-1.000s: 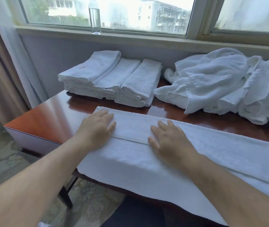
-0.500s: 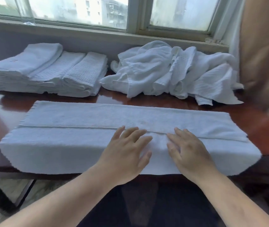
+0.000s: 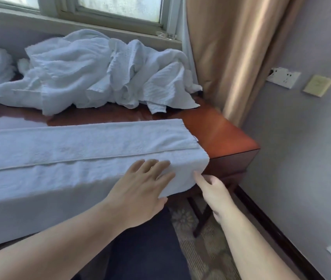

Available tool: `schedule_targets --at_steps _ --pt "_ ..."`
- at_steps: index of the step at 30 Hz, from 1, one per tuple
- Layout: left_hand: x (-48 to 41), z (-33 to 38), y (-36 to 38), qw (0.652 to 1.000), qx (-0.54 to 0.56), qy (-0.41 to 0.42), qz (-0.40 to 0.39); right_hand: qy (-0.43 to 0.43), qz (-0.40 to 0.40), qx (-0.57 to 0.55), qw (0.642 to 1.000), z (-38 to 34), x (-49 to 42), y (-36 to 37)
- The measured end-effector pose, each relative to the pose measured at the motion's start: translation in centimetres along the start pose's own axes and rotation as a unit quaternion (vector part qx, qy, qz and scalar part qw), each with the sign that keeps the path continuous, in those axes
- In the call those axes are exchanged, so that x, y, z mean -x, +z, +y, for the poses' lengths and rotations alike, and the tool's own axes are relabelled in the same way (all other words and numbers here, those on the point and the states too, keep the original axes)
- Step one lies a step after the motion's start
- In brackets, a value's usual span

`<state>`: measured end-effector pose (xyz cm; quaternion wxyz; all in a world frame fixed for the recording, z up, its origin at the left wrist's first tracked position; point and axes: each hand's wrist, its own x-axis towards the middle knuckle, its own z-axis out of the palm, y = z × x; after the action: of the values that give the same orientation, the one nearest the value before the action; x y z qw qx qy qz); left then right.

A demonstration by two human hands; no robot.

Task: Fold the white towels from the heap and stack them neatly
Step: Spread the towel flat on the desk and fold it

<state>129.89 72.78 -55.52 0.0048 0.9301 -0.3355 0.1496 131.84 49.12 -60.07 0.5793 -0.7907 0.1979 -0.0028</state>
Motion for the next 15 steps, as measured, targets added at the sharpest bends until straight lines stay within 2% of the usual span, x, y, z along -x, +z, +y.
schedule_targets --at_steps 3,8,11,15 --pt "-0.3 -0.6 0.0 0.999 0.046 0.0 0.015 -0.033 0.011 -0.016 0.999 0.4 -0.4 0.5" --pt "-5.1 -2.7 -0.9 0.993 0.09 -0.075 0.031 -0.04 -0.038 -0.084 0.995 0.4 -0.3 0.6" --pt "-8.5 -2.8 -0.4 0.992 0.078 -0.096 0.016 -0.052 -0.033 -0.094 0.994 0.2 -0.2 0.4" --pt "-12.2 -3.0 0.2 0.983 0.109 -0.145 -0.026 -0.058 -0.064 -0.05 0.995 -0.1 0.0 -0.5"
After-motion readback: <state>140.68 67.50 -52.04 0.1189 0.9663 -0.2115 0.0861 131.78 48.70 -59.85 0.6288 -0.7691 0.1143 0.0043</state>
